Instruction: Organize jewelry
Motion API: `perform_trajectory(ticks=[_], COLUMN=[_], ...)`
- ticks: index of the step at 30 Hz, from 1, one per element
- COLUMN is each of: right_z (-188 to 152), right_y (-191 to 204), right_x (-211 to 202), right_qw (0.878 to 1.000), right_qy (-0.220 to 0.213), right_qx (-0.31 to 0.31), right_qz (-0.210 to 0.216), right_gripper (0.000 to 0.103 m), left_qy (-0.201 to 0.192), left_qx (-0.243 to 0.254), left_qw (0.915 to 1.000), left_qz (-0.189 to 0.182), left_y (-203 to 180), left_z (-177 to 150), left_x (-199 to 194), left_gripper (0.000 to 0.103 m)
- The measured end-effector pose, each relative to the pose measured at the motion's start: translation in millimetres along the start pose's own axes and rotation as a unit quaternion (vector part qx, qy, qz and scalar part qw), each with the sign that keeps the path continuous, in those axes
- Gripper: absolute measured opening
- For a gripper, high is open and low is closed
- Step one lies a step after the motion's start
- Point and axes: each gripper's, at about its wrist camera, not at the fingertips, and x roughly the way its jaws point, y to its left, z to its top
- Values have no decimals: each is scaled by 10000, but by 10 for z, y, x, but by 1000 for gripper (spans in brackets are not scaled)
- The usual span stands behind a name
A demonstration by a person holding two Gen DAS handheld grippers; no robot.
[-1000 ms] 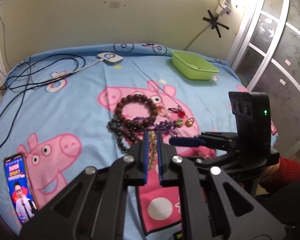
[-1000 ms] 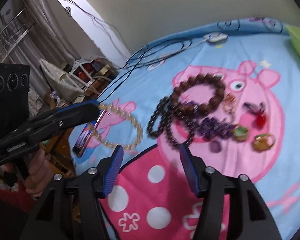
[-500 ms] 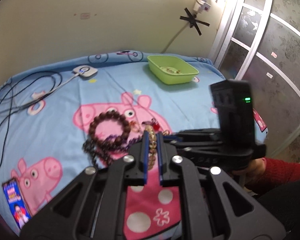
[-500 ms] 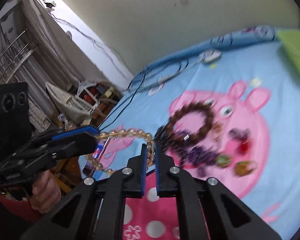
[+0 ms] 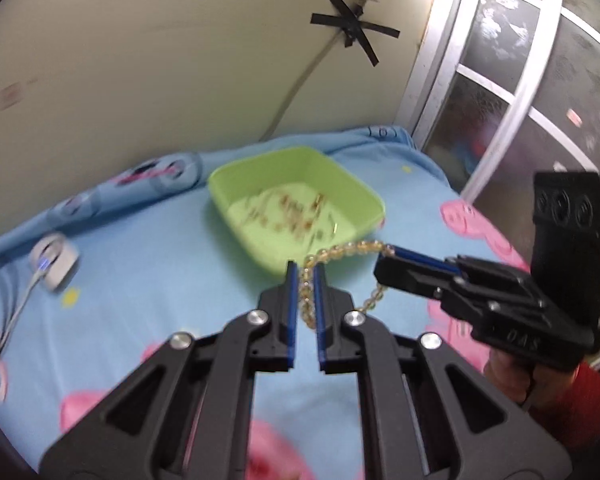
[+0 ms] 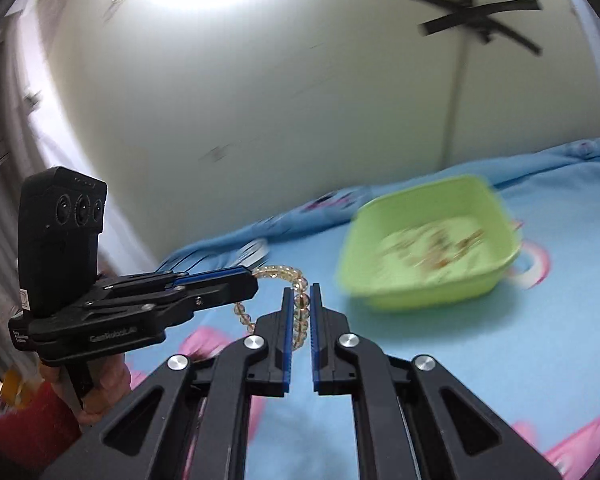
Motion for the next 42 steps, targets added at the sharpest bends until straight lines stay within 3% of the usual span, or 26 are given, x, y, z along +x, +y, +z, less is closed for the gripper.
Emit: perform_trajectory(ticks=[5, 8, 9, 10, 11, 12, 13, 17, 19, 20, 22, 24, 26, 28, 32, 35, 42], right_z=[296, 340, 336, 322, 304, 284, 263, 189, 80, 8, -167, -363, -565, -822, -1208, -1370, -1526], right_y=[-516, -728, -750, -759, -735, -704, -657, -390, -93, 43, 230, 417, 624, 890, 1385, 1642, 1781], right_x=[262, 472, 499, 507, 488, 465, 428, 134, -39, -84, -82, 13, 147, 359, 642, 726, 1003], right_qw=[9980, 9948, 9941, 9938, 9939, 9933, 9923, 9928, 9952, 9970, 9995, 9986, 9958, 9865, 9620, 9469, 9203], right_qy=[-30, 85, 106, 88, -1, -79, -165, -547, -632, -586, -311, 220, 609, 1197, 1911, 2176, 2427], right_qx=[274, 408, 434, 455, 398, 313, 216, 59, -88, -114, -41, -119, -358, -812, -1787, -2262, -3056], right_qz=[-561, -925, -989, -1016, -1029, -1106, -1208, -1060, -741, -495, -12, 464, 576, 770, 788, 699, 270], right_gripper=[0, 0, 0, 12, 28, 33, 34, 34, 35, 45, 53, 51, 12, 0, 0, 0, 0], left_qy=[48, 94, 65, 16, -55, -126, -176, -320, -561, -658, -704, -615, -477, -345, -236, -270, -350], left_qx=[129, 327, 336, 318, 283, 234, 195, 49, -122, -193, -292, -454, -641, -913, -1372, -1471, -1701], left_qw=[9999, 9976, 9976, 9979, 9983, 9981, 9974, 9971, 9962, 9951, 9931, 9905, 9887, 9858, 9809, 9787, 9766], left_qz=[93, 596, 597, 559, 515, 564, 664, 695, 656, 717, 888, 1140, 1266, 1367, 1362, 1406, 1268], left_y=[-30, -37, -13, 15, 56, 92, 128, 284, 392, 461, 561, 699, 824, 975, 1150, 1187, 1257], left_z=[407, 452, 435, 424, 398, 373, 357, 235, 65, -90, -351, -664, -956, -1284, -1807, -2039, -2192], left_x=[578, 891, 901, 893, 856, 802, 747, 292, -95, -331, -611, -835, -987, -1148, -1368, -1497, -1609], left_gripper=[7, 14, 18, 25, 32, 48, 53, 53, 53, 53, 53, 53, 53, 53, 53, 53, 53])
